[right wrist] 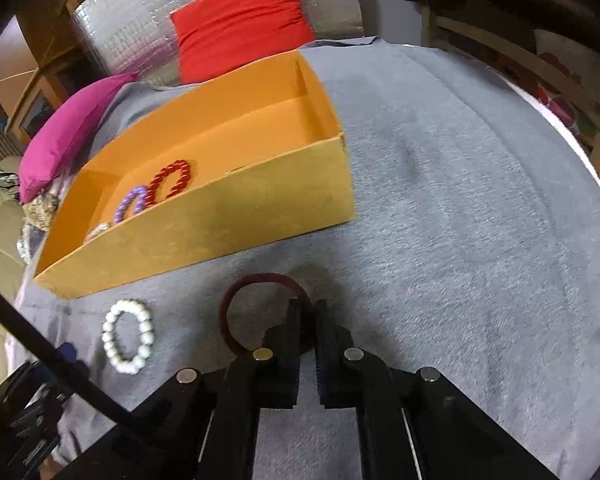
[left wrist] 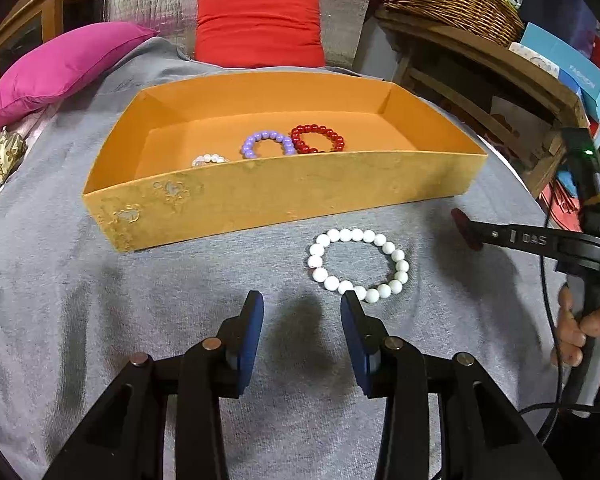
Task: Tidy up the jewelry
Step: 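Grasp the white bead bracelet with the left gripper while the right grasps the dark red bangle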
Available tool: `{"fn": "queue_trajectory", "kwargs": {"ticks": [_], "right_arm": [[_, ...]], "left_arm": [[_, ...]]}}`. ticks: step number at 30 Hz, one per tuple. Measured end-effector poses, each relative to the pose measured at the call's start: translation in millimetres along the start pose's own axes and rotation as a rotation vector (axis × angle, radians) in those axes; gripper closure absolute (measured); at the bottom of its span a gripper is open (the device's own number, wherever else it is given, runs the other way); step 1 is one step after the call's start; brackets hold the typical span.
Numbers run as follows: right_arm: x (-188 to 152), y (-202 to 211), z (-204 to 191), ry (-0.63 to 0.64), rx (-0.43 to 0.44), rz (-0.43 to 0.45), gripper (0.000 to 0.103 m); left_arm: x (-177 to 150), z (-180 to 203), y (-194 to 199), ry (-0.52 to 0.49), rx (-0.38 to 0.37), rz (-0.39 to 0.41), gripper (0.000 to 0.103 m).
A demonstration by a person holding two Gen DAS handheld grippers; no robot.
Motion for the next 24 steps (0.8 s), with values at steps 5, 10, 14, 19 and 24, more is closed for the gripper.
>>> {"fn": "queue_trajectory", "kwargs": {"ticks": [5,10,14,19,24], "right_arm": [[-7,15,-8,-0.005,0.094,-0.020,0.097],[-13,23,-9,-0.001,0.102,-0.027,0.097],[-15,26,-6,-0.001,0.109,-0.033,0.097],[-16,30,-5,0.003,0.120,-0.031,0.097],[-19,37,-1,0.005,0.131,-0.025,0.097]], "left_arm": [[0,-5,-6,0.010,-0.001,-0.016,0.059],[4,-1,-6,-0.002,-0.011,-0.003,0.052],[7,4,-10,-0.011,-0.024,-0.002,0.049],[14,5,-20,-0.006,-0.037,-0.009,0.049],[17,0,-32,0.027,-0.046,-0.021,0.049]]}}
Point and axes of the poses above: each gripper's, at about its wrist camera, not at the fingertips, and y roughly against the way its jaws point, z to its right, x to its top, the point moved 7 cm from there along -y, roughly the way its jaws point, and after that the axes turned 12 degrees about -x, right-handed, at the moved point
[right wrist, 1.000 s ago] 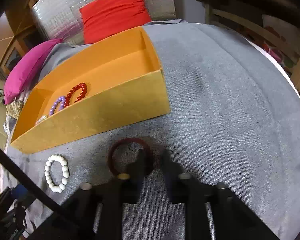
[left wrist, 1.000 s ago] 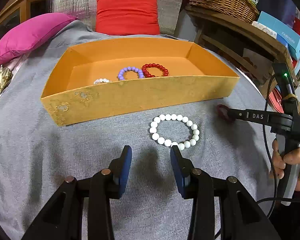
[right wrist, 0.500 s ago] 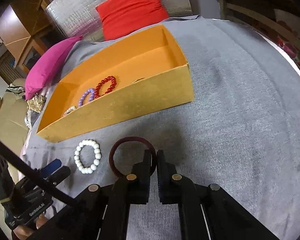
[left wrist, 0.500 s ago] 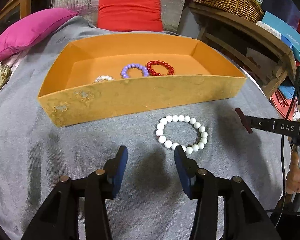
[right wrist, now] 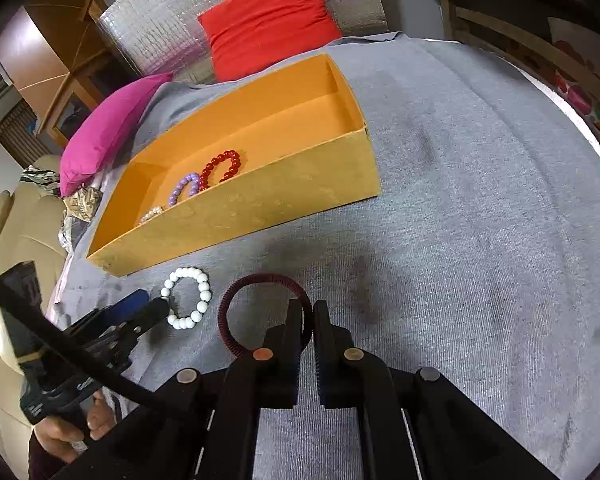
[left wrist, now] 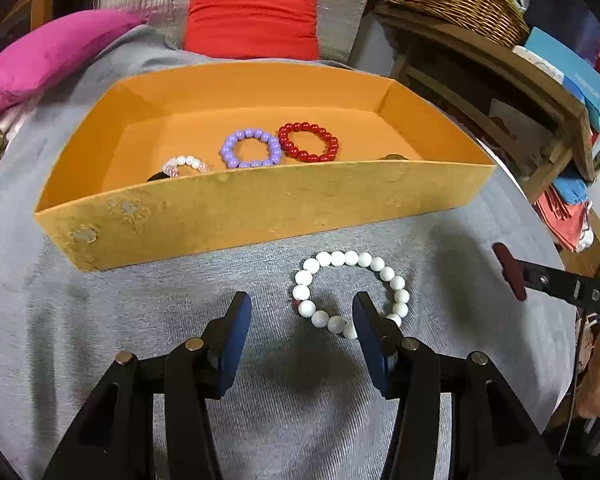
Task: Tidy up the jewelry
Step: 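Grasp the white bead bracelet with the left gripper while the right grasps the dark red bangle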
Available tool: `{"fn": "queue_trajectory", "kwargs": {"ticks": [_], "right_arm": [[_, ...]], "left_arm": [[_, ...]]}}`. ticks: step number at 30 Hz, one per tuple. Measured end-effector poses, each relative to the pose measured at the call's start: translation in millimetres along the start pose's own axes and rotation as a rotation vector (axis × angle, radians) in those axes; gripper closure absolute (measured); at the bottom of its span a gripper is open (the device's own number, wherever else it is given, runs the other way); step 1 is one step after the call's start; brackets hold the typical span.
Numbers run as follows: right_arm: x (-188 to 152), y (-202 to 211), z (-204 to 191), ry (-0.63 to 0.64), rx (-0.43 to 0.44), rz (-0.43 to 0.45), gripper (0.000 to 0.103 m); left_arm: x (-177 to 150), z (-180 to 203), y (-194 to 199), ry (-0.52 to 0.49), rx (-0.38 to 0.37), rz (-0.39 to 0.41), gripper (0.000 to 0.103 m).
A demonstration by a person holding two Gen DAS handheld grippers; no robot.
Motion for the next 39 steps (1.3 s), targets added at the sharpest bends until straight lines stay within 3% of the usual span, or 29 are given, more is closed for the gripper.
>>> {"fn": "queue_trajectory", "kwargs": {"ticks": [3,5,8,9,12,15,24,30,32,35,39], "right_arm": [[0,-1,0,0.003,-0.001,-0.002,0.097],[-1,-1,-1,0.003,0.001,-0.004,0.097],[-1,-1,-2,0.008,0.000,-0.004,0.097],[-1,-1,-2,0.009,0.001,-0.005,0.097],[0,-3,-4,0.008,-0.002,-0.007,0.097],[1,-3,-8,0.007,0.004,-0.008,0.097],[-1,-9,-25,0.034,0.011,-0.015,0.097],[-3,-13,-25,0.037,0.003,-0.024,0.097],[-3,-13,-24,0.037,-0.001,-0.024,0.097],[-3,-13,-21,0.031,-0.003,-0.023,0.097],[-3,-11,-16,0.022,-0.006,-0.023,0.097]], "left_arm": [[0,1,-4,-0.018,0.012,-0.001,0.050],[0,3,-7,-0.034,0.013,-0.003,0.056],[-1,7,-9,-0.057,0.025,-0.004,0.071],[-2,8,-9,-0.062,0.023,-0.006,0.081],[-3,11,-7,-0.073,0.020,-0.009,0.091],[-6,10,0,-0.066,0.020,-0.010,0.094],[-8,-2,26,-0.078,0.039,0.021,0.094],[-5,6,22,-0.120,0.044,0.013,0.094],[-5,12,20,-0.151,0.062,0.010,0.092],[-4,16,17,-0.173,0.077,0.011,0.080],[-3,18,12,-0.180,0.095,0.008,0.080]]}}
Point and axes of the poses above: each gripper's, at about its wrist camera, not at the fingertips, and y roughly against the way its jaws point, z to its right, x to its top, the point moved 7 cm from there along -y, roughly the way its jaws point, and after that the axes turned 12 degrees about -x, right-handed, at the moved point
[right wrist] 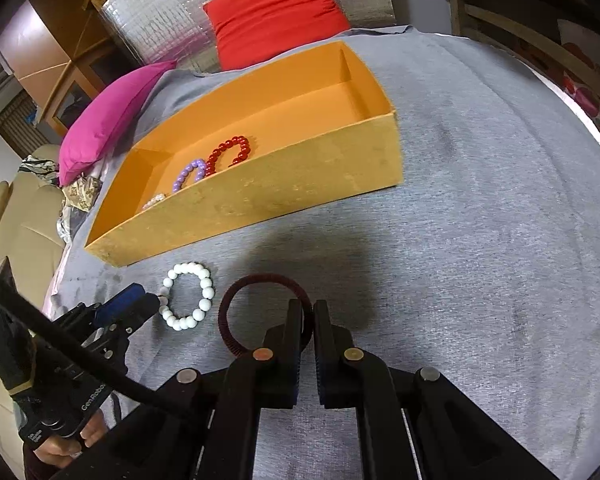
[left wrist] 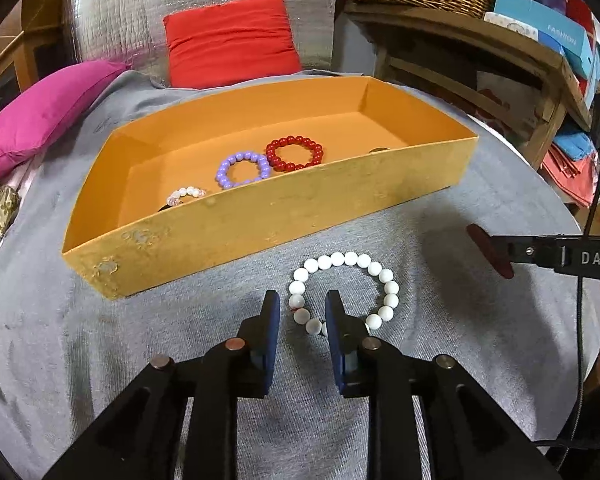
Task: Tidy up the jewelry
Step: 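Grasp the white bead bracelet with the left gripper while the right grasps the dark red bangle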
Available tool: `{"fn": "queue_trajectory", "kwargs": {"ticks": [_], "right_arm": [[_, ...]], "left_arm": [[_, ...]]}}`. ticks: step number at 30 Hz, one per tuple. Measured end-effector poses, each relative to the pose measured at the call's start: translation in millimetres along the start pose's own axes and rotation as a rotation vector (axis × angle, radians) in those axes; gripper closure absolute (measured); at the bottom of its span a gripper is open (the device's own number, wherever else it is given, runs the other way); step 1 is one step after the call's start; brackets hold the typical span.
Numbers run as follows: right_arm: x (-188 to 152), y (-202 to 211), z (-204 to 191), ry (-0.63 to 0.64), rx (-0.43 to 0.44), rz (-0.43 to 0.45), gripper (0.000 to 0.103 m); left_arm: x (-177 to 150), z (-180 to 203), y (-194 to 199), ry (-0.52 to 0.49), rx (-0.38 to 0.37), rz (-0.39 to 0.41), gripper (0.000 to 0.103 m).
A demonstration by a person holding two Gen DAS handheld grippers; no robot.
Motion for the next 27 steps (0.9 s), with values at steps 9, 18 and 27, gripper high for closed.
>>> {"fn": "queue_trajectory", "kwargs": {"ticks": [9,18,27], "right_arm": [[-1,3,12,-0.011,-0.006,0.000,0.097],[-2,4,17,-0.018,-0.012,-0.001,0.097],[-2,4,14,-0.019,-0.008,-0.003,0.097]], "left_arm": [[2,7,-7,-0.004,0.009,-0.011,0.064],[3,17,-12,0.034,-0.069,-0.015,0.036],[-9,12,-25,0.073,-0.070,-0.053,0.034]]}}
Point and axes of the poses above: each gripper's, at about its wrist camera, not at the fingertips, and y roughly against the way its jaws point, z to its right, x to its top, the point moved 7 cm from there along -y, roughly the way its jaws point, and after that the axes turned 12 degrees about -x, right-handed, at the moved point
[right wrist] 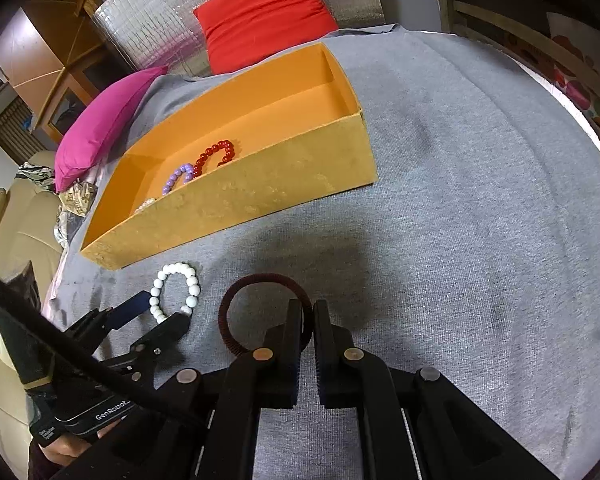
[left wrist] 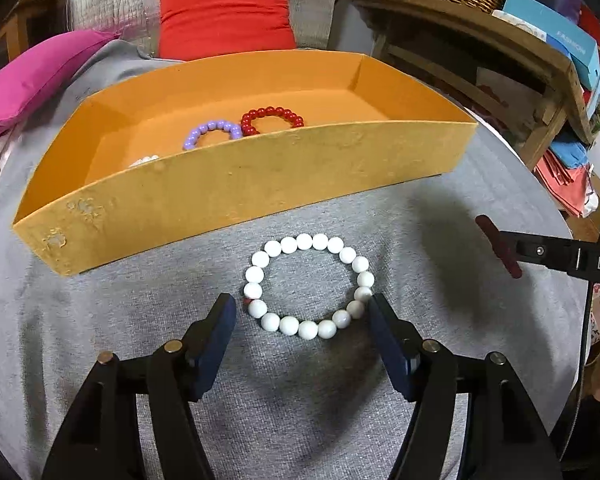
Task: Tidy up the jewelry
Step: 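Grasp the white bead bracelet with the left gripper while the right grasps the dark red bangle, then carry the white bracelet and dark red bangle over the orange box with both grippers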
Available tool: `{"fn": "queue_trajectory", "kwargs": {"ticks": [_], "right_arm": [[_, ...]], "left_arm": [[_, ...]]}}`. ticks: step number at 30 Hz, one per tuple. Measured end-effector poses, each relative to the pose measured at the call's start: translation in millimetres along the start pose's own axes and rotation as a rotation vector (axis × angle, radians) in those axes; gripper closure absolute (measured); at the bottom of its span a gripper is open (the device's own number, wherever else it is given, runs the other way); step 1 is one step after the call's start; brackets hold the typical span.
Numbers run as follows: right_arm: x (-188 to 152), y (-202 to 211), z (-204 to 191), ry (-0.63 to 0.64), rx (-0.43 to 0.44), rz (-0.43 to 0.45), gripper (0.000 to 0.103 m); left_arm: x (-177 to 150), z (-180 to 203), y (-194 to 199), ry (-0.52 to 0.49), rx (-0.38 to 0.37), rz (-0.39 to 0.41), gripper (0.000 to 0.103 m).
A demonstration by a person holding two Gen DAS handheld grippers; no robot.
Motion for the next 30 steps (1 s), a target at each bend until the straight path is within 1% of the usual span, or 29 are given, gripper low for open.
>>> {"fn": "queue_trajectory", "kwargs": {"ticks": [2,3,4,5,6,7,10,11,12,13,17,22,25,30], "right_arm": [[0,-1,-2,0.000,0.003,-0.001,0.097],[0,-1,-2,0.002,0.002,-0.001,0.097],[-1,-1,-4,0.005,0.002,-0.002,0.097],[-1,-2,-6,0.008,0.004,-0.004,0.097],[-2,-2,-7,0.010,0.005,-0.004,0.097],[-2,-2,-8,0.013,0.004,-0.003,0.097],[-1,-4,-13,0.015,0.009,-0.003,0.097],[-1,-4,-16,0.018,0.010,-0.003,0.097],[-1,-5,-19,0.023,0.011,-0.003,0.097],[-1,-5,-22,0.026,0.014,-0.005,0.097],[-3,-7,-37,0.051,0.028,-0.005,0.097],[-7,-12,-52,0.087,0.015,-0.007,0.097],[-8,-14,-55,0.091,0.013,-0.006,0.097],[-5,-10,-56,0.084,0.028,0.012,0.097]], "left_arm": [[-1,-2,2,-0.004,0.021,0.006,0.047],[-1,-4,3,-0.007,0.027,0.006,0.059],[-2,-6,5,-0.004,0.029,0.007,0.065],[-1,-9,7,0.004,0.027,0.008,0.069],[-2,-12,9,0.015,0.024,0.009,0.077],[-2,-15,11,0.024,0.023,0.010,0.082],[-4,-24,19,0.045,0.028,0.019,0.083],[-4,-28,22,0.047,0.033,0.022,0.086],[-4,-30,23,0.048,0.030,0.023,0.092],[-4,-32,27,0.050,0.024,0.029,0.093],[-7,-37,39,0.039,0.030,0.043,0.093],[-13,-45,40,0.050,0.034,0.027,0.093],[-12,-48,47,0.046,0.050,0.049,0.093],[-5,-41,63,0.004,0.046,0.102,0.094]]}}
Point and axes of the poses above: each gripper's, at about its wrist camera, not at the fingertips, and y roughly against the way its jaws point, z to its right, x to its top, the point moved 7 cm from there along -y, roughly the way its jaws point, and after that the axes turned 12 degrees about -x, right-handed, at the moved point
